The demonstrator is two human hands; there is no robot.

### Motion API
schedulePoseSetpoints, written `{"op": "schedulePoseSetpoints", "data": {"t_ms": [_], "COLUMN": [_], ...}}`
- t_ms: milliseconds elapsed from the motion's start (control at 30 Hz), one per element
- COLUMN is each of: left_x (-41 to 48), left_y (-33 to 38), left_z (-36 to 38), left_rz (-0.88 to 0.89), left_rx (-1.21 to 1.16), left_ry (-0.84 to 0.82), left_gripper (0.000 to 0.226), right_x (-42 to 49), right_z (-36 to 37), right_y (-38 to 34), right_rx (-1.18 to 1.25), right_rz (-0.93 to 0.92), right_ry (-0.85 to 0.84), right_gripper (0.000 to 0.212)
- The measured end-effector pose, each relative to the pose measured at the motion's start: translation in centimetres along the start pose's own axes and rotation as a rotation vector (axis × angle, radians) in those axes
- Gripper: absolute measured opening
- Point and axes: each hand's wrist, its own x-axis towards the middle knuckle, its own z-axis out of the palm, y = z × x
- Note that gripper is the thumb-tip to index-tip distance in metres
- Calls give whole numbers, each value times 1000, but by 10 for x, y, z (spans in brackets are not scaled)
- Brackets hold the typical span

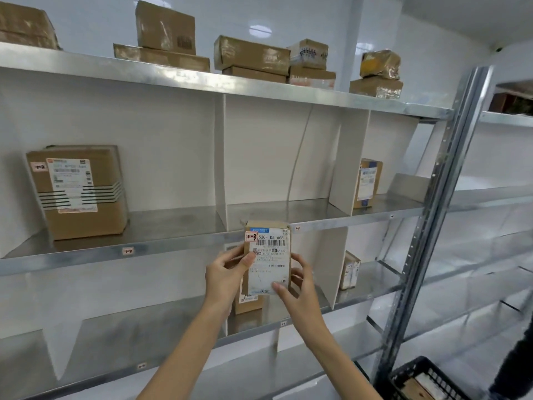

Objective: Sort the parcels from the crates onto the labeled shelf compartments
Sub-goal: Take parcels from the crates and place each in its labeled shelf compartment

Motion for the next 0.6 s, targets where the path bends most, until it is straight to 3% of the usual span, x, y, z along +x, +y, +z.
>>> {"op": "schedulePoseSetpoints", "data": {"t_ms": [367, 600], "left_x": [63, 140], "left_y": [5, -14], "left_z": [80, 105], "left_rz": [150, 241], "left_rx": [90, 137], "left_ry": [60, 196], "left_gripper": [31, 37], "right_x": [103, 201], "right_z": [-49, -50], "right_y": [-3, 12], "right_rx": [-15, -109], "right_rz": [-87, -120], "right_ry": [-15, -116], "right_gripper": [75, 68]}}
